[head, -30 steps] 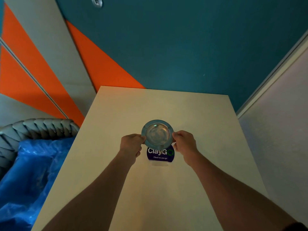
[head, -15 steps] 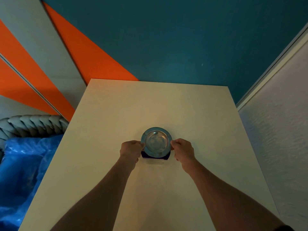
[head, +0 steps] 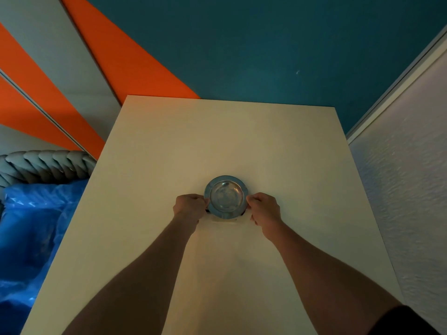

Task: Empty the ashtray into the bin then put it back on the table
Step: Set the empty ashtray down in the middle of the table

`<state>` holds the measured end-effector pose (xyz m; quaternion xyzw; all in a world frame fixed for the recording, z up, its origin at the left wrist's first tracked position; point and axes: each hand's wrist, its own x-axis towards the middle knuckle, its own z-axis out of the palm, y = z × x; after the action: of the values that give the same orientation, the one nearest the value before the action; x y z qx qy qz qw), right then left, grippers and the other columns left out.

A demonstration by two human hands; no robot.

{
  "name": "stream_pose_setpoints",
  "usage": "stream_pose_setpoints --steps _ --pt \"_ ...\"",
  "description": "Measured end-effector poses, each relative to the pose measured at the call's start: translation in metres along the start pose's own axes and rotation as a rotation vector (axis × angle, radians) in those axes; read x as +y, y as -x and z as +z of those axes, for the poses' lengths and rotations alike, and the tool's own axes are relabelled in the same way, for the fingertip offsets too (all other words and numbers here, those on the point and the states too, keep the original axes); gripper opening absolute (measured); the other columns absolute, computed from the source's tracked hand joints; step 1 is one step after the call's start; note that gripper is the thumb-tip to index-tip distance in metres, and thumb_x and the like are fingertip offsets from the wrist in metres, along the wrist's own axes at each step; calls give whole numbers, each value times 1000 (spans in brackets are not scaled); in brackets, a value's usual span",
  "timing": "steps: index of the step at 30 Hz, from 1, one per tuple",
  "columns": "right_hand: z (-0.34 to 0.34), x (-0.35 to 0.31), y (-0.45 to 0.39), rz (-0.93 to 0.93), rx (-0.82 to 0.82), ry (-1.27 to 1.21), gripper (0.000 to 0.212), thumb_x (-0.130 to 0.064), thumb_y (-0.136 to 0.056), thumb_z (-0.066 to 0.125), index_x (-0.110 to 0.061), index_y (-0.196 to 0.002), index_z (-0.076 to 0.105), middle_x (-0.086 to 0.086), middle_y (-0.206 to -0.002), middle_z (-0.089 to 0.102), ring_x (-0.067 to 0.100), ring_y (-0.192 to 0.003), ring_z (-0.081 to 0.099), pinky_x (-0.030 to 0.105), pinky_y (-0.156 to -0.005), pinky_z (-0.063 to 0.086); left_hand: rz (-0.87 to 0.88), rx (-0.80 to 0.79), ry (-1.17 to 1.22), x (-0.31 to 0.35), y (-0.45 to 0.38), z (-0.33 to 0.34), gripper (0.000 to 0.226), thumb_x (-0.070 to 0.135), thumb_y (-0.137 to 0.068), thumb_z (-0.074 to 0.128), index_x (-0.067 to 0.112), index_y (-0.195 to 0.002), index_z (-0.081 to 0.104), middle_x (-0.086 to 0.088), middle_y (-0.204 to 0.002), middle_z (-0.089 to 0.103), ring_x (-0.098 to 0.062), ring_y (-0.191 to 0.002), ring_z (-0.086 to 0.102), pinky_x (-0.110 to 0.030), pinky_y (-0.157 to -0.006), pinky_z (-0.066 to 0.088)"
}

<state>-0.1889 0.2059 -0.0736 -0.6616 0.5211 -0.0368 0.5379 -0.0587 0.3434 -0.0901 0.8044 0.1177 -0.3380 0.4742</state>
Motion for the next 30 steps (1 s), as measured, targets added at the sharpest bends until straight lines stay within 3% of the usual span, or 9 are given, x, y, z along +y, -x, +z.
stream_pose_setpoints --steps 9,14,17,22,30 --pt "0 9 -2 7 10 36 25 -24 -91 59 -19 -67 64 1 -58 62 14 -39 53 15 -32 34 1 20 -5 -8 2 5 3 17 -80 75 15 -82 75 -7 -70 63 -19 -49 48 -19 -41 35" --pt "0 11 -2 -9 15 60 25 -23 -91 58 -18 -67 65 1 -57 62 12 -36 55 14 -31 35 101 51 -99 -9 2 6 5 20 -79 76 16 -81 73 -8 -77 67 -23 -66 55 -31 -65 50" --pt "0 12 -3 -11 12 32 23 -22 -90 58 -16 -70 66 3 -63 66 14 -41 57 13 -32 37 129 44 -129 -7 3 6 10 22 -78 76 18 -75 67 -7 -76 68 -20 -60 57 -24 -54 44" --pt "-1 14 -2 0 -1 39 23 -26 -89 56 -17 -71 66 0 -65 68 10 -32 56 14 -33 37 101 36 -150 -2 4 1 12 23 -75 76 16 -77 66 -3 -67 67 -14 -48 57 -19 -41 38" --pt "-7 19 7 62 -12 14 30 -39 -88 56 -14 -76 68 -2 -68 73 11 -33 57 16 -32 37 170 60 -194 15 -4 -6 18 35 -78 70 18 -78 65 -5 -80 68 -25 -71 63 -31 -62 52"
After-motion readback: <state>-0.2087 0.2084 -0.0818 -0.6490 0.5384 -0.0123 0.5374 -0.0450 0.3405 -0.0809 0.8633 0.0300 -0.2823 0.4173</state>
